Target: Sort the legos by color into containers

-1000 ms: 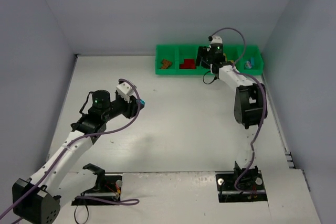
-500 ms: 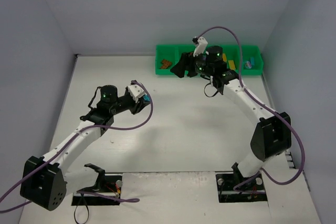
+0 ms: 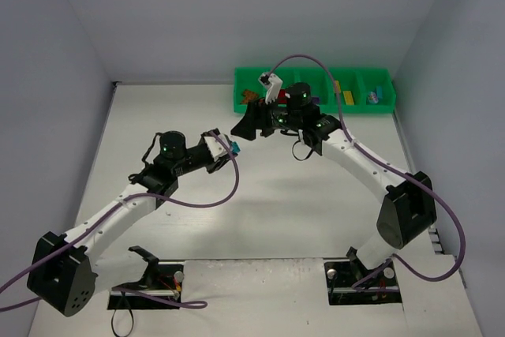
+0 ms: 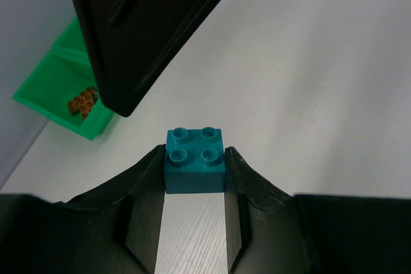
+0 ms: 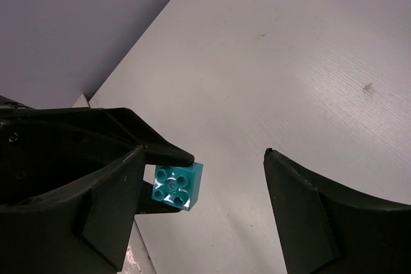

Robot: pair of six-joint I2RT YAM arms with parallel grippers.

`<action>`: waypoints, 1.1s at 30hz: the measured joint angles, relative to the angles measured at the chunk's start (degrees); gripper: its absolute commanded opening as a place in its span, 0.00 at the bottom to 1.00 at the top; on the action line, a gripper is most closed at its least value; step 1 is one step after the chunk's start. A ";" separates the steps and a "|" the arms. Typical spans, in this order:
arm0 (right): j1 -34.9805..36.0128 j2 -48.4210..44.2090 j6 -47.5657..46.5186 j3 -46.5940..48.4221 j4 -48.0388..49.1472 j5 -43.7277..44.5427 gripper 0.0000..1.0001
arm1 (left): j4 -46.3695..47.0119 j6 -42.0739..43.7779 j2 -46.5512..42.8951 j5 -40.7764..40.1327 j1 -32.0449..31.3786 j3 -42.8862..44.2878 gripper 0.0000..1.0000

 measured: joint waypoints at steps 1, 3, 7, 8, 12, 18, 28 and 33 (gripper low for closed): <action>0.48 0.02 0.20 0.00 0.00 -0.04 0.71 | 0.00 0.17 0.00 -0.42 -0.37 0.00 0.04; 1.25 0.04 0.42 0.00 0.00 -0.15 0.71 | 0.07 0.39 0.02 -1.18 -0.87 0.00 0.04; 2.19 0.09 0.63 -0.02 0.00 -0.20 0.70 | 0.70 0.48 0.44 -2.64 -1.29 0.31 0.04; 2.23 0.09 0.63 -0.13 0.02 -0.22 0.70 | 0.96 0.48 0.61 -2.97 -1.29 0.42 0.04; 2.58 0.09 0.61 -0.96 0.02 -0.39 0.69 | 1.73 0.44 0.98 -4.39 -1.29 0.74 0.04; 2.86 0.59 0.57 -2.23 -0.04 -0.66 0.66 | 2.69 0.31 1.03 -5.38 -1.29 0.96 0.04; 3.72 3.63 0.15 -2.21 0.55 -1.86 0.26 | 1.88 0.22 2.91 -5.35 -1.29 0.96 0.04; 4.04 4.42 0.11 -2.01 0.46 -0.90 0.00 | 1.77 0.35 3.89 -5.95 -1.29 0.96 0.12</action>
